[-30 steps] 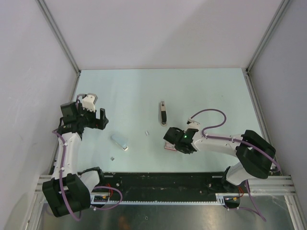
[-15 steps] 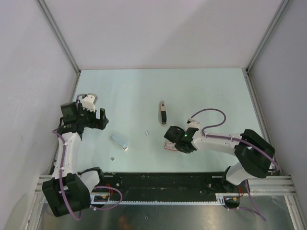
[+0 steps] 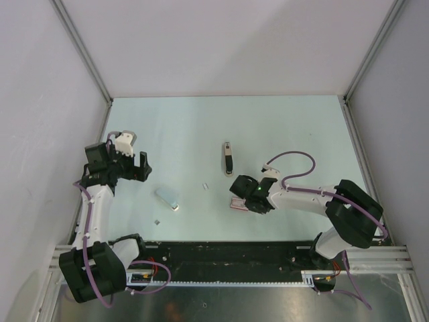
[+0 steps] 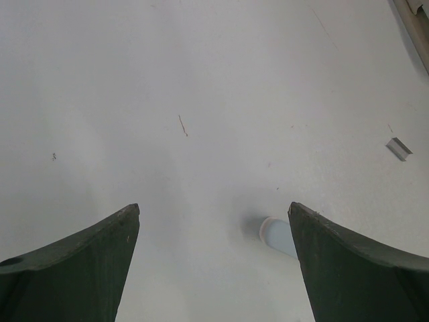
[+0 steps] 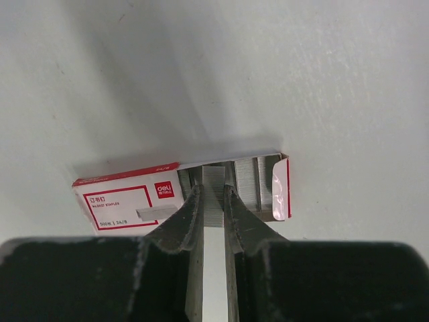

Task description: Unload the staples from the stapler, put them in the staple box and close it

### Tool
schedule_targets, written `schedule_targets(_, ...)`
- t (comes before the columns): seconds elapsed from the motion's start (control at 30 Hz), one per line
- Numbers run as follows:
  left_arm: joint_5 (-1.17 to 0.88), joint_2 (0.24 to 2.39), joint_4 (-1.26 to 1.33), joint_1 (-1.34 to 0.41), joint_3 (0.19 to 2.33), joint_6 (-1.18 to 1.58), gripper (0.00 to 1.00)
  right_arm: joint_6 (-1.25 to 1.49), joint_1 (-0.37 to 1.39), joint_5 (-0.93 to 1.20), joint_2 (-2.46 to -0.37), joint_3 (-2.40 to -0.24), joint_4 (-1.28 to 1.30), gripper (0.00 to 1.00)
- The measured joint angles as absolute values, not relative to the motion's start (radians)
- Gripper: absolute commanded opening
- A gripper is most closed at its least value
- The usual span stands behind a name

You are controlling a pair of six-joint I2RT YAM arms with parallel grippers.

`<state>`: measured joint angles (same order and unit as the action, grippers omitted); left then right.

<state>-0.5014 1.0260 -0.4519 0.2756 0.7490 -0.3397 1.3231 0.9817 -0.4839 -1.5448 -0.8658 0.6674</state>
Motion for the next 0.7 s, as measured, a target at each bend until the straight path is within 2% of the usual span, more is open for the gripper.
schedule_targets(0.4,-0.502,1.029,-0.452,0.276,0.749,-0.340,0.97,1.307,0.986,-0.485,-1.547,-0.865,0.659,0.41)
schedule_targets(0.53,-0.502,1.029,-0.452,0.276,0.749,-0.340,0.97,1.307,0.992,-0.490,-1.545,-0.865,0.660,0.44)
schedule_targets(0.7,-0.502,1.029,-0.452,0.276,0.749,-0.340,0.97,1.306,1.012,-0.498,-1.521,-0.865,0.662,0.42)
